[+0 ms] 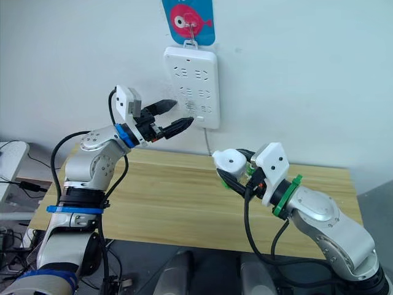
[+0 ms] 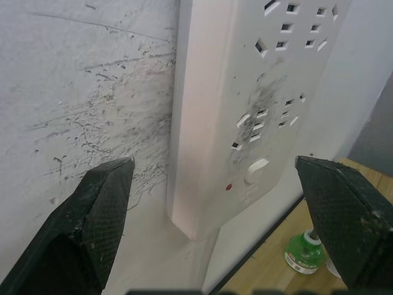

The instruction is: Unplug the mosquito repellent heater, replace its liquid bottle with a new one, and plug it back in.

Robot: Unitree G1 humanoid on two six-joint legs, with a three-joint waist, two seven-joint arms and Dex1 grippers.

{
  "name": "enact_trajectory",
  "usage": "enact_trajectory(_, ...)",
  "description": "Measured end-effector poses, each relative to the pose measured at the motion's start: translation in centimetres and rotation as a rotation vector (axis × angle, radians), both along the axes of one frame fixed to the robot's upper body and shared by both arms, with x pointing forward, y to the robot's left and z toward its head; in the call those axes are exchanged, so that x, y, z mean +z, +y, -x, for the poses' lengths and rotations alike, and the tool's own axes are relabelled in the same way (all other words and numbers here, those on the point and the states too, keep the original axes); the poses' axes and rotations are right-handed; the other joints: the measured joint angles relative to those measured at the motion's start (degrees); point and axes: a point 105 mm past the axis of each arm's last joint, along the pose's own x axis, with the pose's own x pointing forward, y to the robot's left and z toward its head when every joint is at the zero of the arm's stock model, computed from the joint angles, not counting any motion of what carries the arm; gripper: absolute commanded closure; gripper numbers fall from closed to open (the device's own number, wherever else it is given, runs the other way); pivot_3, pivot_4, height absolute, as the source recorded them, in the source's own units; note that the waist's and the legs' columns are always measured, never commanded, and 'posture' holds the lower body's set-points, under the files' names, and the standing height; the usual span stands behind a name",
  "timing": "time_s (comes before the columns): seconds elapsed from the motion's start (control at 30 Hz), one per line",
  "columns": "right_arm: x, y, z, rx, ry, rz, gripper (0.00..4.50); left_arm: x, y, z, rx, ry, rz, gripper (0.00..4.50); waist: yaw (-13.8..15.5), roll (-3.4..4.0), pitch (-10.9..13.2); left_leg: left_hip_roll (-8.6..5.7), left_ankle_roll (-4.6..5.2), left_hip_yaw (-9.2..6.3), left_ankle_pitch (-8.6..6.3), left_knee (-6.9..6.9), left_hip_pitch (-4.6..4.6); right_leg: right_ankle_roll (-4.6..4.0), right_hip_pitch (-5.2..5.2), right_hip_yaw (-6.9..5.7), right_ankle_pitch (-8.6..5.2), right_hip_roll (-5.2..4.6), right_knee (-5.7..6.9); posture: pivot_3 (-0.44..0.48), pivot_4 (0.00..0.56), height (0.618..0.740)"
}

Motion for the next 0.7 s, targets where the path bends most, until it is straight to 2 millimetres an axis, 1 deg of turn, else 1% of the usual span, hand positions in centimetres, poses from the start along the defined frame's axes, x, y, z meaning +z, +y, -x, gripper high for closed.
enact_trajectory(0.13, -0.1, 0.0, 0.0, 0.006, 0.010, 0.005, 1.48, 0.7, -1.0, 0.4, -0.069, -0.007, -0.012, 0.00, -0.58, 0.00, 0.00, 0.02, 0.00, 0.00, 0.00, -0.01, -0.01, 0.00, -0.02, 0.00, 0.00, 0.02, 0.03, -0.109, 0.243, 0.697)
enact_trajectory(0.3, -0.3, 0.1, 0.1, 0.016, 0.023, 0.011, 1.48, 0.5, -1.2, 0.6, -0.090, 0.012, -0.017, 0.00, -1.26, 0.00, 0.00, 0.02, 0.00, 0.00, 0.00, -0.05, -0.01, 0.00, -0.04, 0.00, 0.00, 0.02, 0.03, -0.108, 0.244, 0.697)
enact_trajectory(0.33, -0.3, 0.1, 0.1, 0.018, 0.025, 0.010, 1.48, 0.5, -1.2, 0.6, -0.098, 0.014, -0.018, 0.41, -1.32, 0.00, 0.00, 0.02, 0.00, 0.00, 0.00, -0.05, -0.01, 0.00, -0.04, 0.00, 0.00, 0.02, 0.03, -0.108, 0.244, 0.697)
enact_trajectory(0.4, -0.3, 0.1, 0.2, 0.020, 0.028, 0.008, 1.48, 0.4, -1.2, 0.7, -0.105, 0.023, -0.018, 0.89, -1.33, 0.00, 0.00, 0.02, 0.00, 0.00, 0.00, -0.04, -0.01, 0.00, -0.04, 0.00, 0.00, 0.02, 0.03, -0.105, 0.245, 0.697)
enact_trajectory(0.5, -0.1, 0.2, 0.0, 0.021, 0.023, 0.011, 1.48, 0.4, -1.2, 0.7, -0.109, 0.027, -0.016, 1.81, -1.35, 0.00, 0.00, 0.02, 0.01, 0.00, 0.00, -0.03, -0.01, 0.00, -0.04, 0.00, 0.00, 0.02, 0.04, -0.106, 0.245, 0.697)
enact_trajectory(0.63, 1.5, 0.2, -0.6, 0.002, -0.020, -0.002, 1.48, 0.4, -1.4, 0.9, -0.127, 0.023, -0.011, 3.01, -1.35, 0.00, 0.00, 0.02, 0.00, -0.02, 0.00, -0.01, -0.01, 0.00, -0.04, -0.02, 0.00, 0.02, 0.08, -0.106, 0.245, 0.697)
enact_trajectory(0.7, 2.4, 0.4, -1.0, -0.017, -0.035, -0.024, 1.48, 0.3, -1.9, 1.1, -0.149, 0.019, -0.011, 3.13, -1.22, 0.00, 0.00, 0.00, 0.00, -0.03, 0.00, 0.07, -0.02, 0.00, -0.04, -0.01, 0.00, 0.01, 0.17, -0.106, 0.245, 0.697)
